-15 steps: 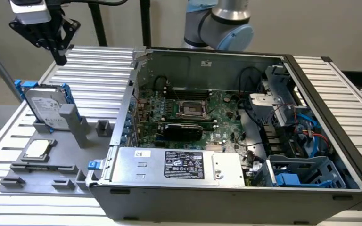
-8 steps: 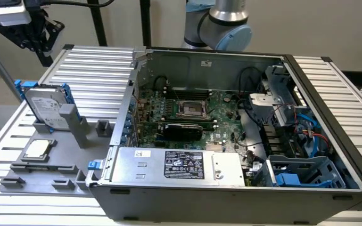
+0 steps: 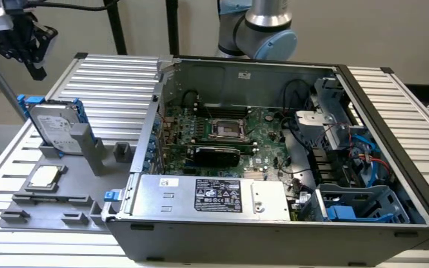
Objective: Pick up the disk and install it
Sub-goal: 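Reach for the disk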
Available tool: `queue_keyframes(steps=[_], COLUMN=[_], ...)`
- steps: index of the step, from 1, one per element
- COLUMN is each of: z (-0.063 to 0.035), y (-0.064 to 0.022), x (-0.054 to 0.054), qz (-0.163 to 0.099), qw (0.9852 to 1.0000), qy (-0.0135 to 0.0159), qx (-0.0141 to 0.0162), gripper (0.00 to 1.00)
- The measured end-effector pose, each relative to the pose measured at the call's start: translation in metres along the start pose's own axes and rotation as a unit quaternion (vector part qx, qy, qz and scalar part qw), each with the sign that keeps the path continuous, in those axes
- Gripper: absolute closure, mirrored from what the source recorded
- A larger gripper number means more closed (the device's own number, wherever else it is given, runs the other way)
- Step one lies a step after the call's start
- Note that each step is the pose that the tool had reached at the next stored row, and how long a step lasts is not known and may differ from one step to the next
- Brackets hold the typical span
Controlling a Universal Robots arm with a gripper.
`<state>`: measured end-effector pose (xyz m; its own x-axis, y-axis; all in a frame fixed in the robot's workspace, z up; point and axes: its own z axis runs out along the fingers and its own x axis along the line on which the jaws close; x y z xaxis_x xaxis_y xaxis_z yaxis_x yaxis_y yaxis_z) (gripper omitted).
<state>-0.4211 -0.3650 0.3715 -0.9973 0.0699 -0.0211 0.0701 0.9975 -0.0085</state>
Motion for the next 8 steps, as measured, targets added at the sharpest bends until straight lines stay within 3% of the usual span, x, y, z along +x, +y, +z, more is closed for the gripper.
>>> queue_keyframes(steps=[4,8], z=[-0.0003,-0.0003], y=[-0.002,-0.0084], x=[0.018,0.02], qz=[0.0,0.0], qw=[1.0,1.0], qy=[0.0,0.0], qx=[0.0,0.0], gripper=[0.89,0.89])
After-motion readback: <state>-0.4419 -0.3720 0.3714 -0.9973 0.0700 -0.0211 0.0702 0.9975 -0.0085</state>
